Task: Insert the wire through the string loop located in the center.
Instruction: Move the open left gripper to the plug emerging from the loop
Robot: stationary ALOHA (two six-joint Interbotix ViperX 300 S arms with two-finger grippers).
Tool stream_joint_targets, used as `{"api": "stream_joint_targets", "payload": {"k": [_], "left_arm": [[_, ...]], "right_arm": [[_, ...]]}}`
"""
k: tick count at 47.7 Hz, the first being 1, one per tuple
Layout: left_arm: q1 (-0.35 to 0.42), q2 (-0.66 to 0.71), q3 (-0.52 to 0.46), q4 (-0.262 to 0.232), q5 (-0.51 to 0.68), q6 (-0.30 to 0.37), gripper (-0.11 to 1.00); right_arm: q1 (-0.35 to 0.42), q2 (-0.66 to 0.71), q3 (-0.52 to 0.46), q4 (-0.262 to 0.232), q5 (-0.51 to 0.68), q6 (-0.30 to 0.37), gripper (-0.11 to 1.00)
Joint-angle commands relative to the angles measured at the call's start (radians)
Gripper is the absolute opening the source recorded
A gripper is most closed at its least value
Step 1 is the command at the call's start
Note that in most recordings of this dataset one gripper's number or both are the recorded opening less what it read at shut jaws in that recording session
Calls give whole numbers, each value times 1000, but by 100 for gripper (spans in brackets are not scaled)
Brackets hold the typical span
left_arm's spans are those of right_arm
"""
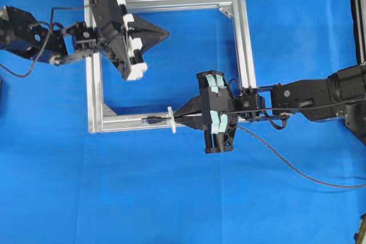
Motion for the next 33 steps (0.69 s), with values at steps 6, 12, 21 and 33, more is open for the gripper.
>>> {"api": "stream_joint_targets", "payload": {"k": [6,12,21,33], "left_arm": [[-106,-55,23,3,-5,-20,0],[-181,-80,54,2,-8,-40,0],[-282,-130,98,2,-11,-97,0],[-347,-135,95,2,-9,-120,0]], "right_arm": [[2,-14,-12,-2,-5,-2,-2],[3,-14,-12,-2,-5,-2,-2],[3,-14,-12,-5,-5,-2,-2],[5,-14,-12,-6,-8,-2,-2]]}}
